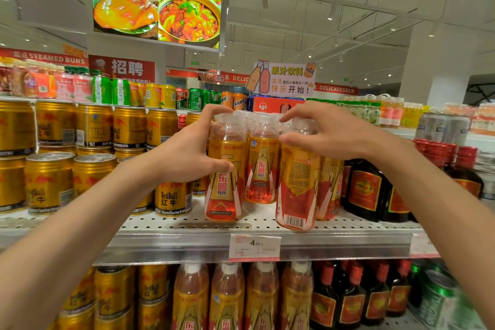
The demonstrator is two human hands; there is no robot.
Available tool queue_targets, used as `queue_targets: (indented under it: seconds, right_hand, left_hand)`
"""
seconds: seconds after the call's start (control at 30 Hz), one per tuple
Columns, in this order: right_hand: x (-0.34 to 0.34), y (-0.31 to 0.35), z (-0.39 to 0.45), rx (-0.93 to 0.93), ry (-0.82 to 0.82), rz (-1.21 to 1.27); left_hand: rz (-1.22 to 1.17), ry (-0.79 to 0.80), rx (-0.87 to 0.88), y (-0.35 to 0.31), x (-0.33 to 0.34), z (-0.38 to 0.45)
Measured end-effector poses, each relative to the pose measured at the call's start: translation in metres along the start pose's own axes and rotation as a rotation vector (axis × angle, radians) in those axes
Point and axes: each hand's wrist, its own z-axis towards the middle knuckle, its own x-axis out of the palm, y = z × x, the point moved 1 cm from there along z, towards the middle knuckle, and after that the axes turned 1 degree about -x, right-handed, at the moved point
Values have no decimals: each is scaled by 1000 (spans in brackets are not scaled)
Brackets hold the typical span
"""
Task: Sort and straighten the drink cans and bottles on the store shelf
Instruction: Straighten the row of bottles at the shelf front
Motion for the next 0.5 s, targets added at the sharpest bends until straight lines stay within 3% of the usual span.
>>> queue_targets:
  seconds: [0.13, 0.33, 0.4, 0.5]
  right_hand:
    - [9, 5, 13, 1, -23, 23]
    - [41, 13, 28, 84, -206, -38]
    - [35, 10, 22, 98, -188, 36]
    - [25, 6, 4, 116, -15, 182]
  left_hand:
    - [-31, 4, -3, 1, 1, 0]
    - [-35, 2, -2, 1, 2, -2]
    - [-32, -4, -3, 1, 2, -2]
    - [-32, -8, -4, 2, 3, -3]
